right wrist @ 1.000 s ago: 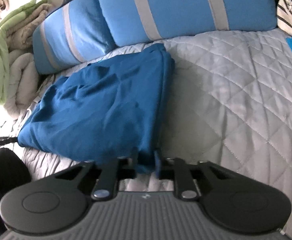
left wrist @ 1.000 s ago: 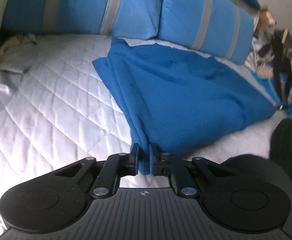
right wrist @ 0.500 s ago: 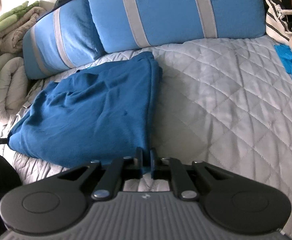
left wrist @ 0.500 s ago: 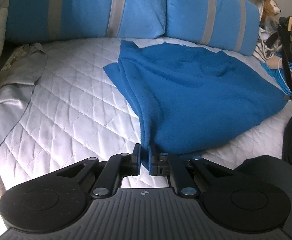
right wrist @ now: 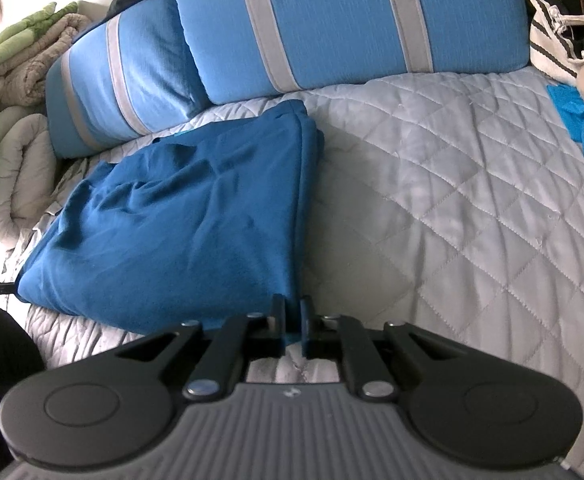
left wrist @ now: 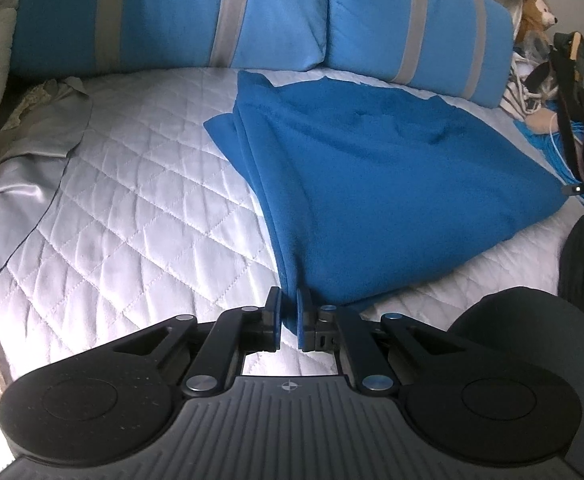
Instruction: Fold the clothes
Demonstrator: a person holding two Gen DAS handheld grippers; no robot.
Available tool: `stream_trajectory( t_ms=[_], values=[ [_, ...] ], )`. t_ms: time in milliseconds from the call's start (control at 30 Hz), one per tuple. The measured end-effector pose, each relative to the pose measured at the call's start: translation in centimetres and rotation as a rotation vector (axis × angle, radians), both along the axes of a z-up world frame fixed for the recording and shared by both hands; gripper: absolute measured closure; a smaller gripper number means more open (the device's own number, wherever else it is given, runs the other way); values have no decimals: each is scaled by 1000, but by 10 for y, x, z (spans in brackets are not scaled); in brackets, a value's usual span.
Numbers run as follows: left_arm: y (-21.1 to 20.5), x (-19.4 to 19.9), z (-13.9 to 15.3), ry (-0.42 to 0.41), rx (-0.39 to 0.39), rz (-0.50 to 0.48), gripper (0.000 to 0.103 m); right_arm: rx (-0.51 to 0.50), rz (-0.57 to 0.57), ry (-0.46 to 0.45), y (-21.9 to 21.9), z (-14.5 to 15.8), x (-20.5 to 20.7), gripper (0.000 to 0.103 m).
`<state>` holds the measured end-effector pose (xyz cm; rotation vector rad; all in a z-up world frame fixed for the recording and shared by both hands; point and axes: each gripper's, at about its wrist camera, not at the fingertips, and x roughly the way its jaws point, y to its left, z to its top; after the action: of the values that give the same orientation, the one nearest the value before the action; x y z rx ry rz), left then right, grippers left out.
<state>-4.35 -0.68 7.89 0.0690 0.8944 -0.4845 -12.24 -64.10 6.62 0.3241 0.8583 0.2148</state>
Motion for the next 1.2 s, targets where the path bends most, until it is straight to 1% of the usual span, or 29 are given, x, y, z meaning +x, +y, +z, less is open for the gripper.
stream_trajectory(
  t_ms=[133, 167, 200, 267, 300, 333, 367, 400, 433, 533, 567, 600, 633, 667, 700, 833, 1000, 1033, 1100, 1133, 1200],
  values=[
    [-2, -2, 0, 0, -12, 11, 94, 15, 4, 0, -2, -3, 0, 96],
    [-2, -2, 0, 5, -23, 15, 92, 25, 10, -5, -2, -2, -1, 95],
    [-2, -1, 1, 13, -42, 24, 92, 35, 15, -11, -2, -2, -1, 90],
    [1, 4, 4, 28, -91, 56, 90, 59, 13, -22, -4, 0, -2, 85],
    [3, 7, 4, 38, -125, 77, 89, 74, 4, -28, -6, 2, -2, 63],
    [4, 11, 4, 47, -162, 98, 87, 87, -2, -33, -7, 3, -1, 53],
    [6, 14, 4, 56, -200, 120, 81, 108, -7, -40, -7, 4, 0, 48],
    [6, 16, 4, 61, -212, 131, 77, 122, -12, -37, -6, 3, 3, 41],
    [5, 16, 3, 62, -203, 136, 77, 136, -16, -32, -6, 1, 6, 39],
    [2, 17, 1, 65, -177, 148, 77, 178, -29, -19, -3, -4, 14, 38],
    [1, 18, 1, 66, -168, 152, 77, 181, -27, -14, 0, -7, 16, 39],
    [0, 18, 0, 67, -159, 156, 84, 173, -23, -11, 4, -8, 18, 44],
    [-1, 18, -1, 68, -150, 160, 88, 152, -18, -3, 7, -9, 19, 70],
    [-2, 19, -1, 69, -142, 164, 94, 129, -13, 6, 10, -10, 20, 86],
    [-3, 19, -2, 70, -133, 168, 95, 107, -8, 16, 13, -11, 21, 97],
    [-1, 19, -3, 72, -94, 175, 95, 58, -45, 18, 5, -10, 18, 99],
    [5, 16, -3, 62, -47, 169, 95, 33, -63, 19, -3, -11, 14, 100],
    [5, 16, -4, 49, 8, 192, 101, 30, -65, 18, -3, -11, 14, 100],
    [7, 15, -9, 4, 193, 262, 103, 30, -72, 24, -5, -12, 14, 100],
    [13, 12, -11, -5, 219, 277, 103, 26, -73, 30, -6, -12, 15, 100],
    [26, 4, -8, 4, 168, 301, 103, 58, -69, 35, -8, -12, 13, 99]
  ],
)
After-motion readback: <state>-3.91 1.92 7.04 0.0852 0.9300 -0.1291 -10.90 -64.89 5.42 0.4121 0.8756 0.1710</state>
